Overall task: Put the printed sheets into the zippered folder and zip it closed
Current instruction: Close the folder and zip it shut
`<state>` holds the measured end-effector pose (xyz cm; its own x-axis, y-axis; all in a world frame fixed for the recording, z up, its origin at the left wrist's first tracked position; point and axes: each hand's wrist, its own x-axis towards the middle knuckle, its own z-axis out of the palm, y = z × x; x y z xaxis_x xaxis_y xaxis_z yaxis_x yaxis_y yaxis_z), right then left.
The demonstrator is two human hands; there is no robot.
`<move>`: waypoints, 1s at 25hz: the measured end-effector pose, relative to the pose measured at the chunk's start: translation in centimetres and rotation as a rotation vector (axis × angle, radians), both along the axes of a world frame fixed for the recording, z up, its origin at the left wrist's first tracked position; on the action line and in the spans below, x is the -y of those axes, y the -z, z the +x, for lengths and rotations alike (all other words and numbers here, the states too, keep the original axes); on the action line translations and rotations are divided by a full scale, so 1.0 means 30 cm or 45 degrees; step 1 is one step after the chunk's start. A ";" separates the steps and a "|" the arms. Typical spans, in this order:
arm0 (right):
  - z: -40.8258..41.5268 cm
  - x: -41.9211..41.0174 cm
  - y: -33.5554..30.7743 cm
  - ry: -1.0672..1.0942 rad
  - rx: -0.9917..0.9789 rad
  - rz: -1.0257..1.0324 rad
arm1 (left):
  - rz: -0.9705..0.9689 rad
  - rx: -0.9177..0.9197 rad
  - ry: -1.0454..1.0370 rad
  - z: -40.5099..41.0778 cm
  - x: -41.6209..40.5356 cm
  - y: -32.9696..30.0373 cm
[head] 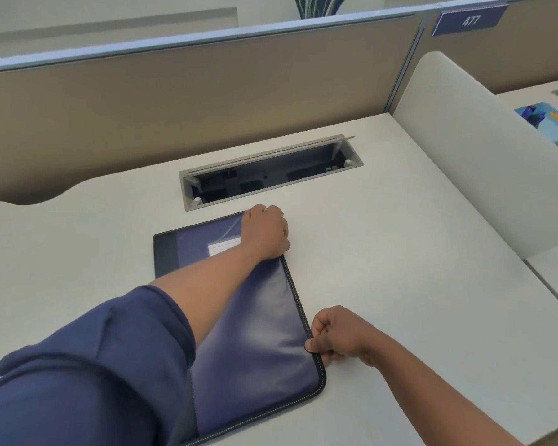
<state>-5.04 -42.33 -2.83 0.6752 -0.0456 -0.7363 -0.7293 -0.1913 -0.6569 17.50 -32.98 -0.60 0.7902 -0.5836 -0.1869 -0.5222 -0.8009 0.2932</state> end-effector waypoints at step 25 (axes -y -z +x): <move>0.565 0.012 0.076 0.403 0.290 -0.141 | -0.498 -0.437 -0.858 0.375 -0.081 0.070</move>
<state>11.91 -42.68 -5.13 0.7603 -0.3482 -0.5484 -0.6016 -0.0591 -0.7966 28.74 -30.55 -2.70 0.9284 -0.0812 -0.3626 0.1986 -0.7165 0.6687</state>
